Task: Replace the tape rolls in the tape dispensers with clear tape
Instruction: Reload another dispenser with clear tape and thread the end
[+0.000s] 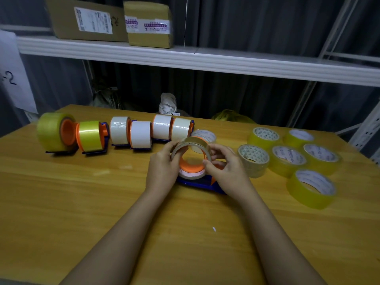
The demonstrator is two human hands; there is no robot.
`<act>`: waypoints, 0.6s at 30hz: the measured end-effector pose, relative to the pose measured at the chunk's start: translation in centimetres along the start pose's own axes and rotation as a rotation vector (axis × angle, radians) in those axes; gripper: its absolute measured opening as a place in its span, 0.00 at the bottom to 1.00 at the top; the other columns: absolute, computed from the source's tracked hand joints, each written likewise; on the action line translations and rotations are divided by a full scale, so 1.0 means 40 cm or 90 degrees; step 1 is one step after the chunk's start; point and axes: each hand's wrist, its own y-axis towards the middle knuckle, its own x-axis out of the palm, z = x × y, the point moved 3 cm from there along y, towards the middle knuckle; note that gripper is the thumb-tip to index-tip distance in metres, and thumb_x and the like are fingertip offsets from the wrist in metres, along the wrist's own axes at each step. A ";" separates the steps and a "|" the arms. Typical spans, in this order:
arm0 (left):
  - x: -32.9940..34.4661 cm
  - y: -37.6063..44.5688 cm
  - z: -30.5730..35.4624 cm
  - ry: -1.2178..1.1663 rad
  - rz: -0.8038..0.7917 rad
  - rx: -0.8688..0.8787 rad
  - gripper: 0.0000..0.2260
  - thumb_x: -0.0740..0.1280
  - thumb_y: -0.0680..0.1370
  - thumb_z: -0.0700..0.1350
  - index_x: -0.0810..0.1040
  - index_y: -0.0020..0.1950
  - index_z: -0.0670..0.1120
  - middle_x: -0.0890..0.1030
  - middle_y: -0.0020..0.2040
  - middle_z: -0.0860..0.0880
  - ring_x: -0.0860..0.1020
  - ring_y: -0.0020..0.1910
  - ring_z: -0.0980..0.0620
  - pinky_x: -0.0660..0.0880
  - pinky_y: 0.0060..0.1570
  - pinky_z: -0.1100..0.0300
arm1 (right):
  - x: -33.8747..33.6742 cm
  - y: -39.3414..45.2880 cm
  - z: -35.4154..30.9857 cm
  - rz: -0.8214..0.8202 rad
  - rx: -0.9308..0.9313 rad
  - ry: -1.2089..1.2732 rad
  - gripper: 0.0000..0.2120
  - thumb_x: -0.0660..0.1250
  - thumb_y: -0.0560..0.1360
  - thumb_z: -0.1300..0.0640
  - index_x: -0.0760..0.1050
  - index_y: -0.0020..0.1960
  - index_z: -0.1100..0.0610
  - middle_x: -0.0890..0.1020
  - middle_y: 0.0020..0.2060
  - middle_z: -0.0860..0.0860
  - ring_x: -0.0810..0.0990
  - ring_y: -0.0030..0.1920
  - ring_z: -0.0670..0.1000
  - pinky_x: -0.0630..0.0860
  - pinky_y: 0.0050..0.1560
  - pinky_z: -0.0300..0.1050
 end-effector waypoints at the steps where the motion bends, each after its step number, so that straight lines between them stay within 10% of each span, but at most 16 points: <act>1: -0.001 0.000 -0.001 -0.002 -0.004 -0.001 0.12 0.65 0.78 0.47 0.78 0.61 0.48 0.81 0.49 0.54 0.75 0.43 0.68 0.73 0.43 0.72 | 0.000 -0.001 0.001 0.000 -0.002 -0.009 0.18 0.71 0.74 0.61 0.72 0.58 0.44 0.72 0.51 0.42 0.75 0.50 0.40 0.75 0.52 0.30; 9: 0.005 0.005 -0.007 -0.148 -0.125 -0.061 0.24 0.59 0.75 0.67 0.72 0.55 0.47 0.77 0.52 0.52 0.76 0.55 0.56 0.71 0.50 0.65 | -0.018 0.003 0.029 0.070 -0.036 -0.055 0.20 0.67 0.76 0.65 0.74 0.67 0.56 0.75 0.57 0.48 0.74 0.55 0.34 0.74 0.54 0.30; 18: 0.012 0.005 0.022 -0.322 -0.269 -0.184 0.13 0.57 0.81 0.53 0.77 0.47 0.48 0.78 0.32 0.57 0.77 0.34 0.56 0.76 0.39 0.63 | -0.014 -0.008 0.012 0.112 -0.170 -0.082 0.19 0.58 0.75 0.69 0.79 0.61 0.58 0.80 0.55 0.48 0.77 0.59 0.43 0.72 0.60 0.35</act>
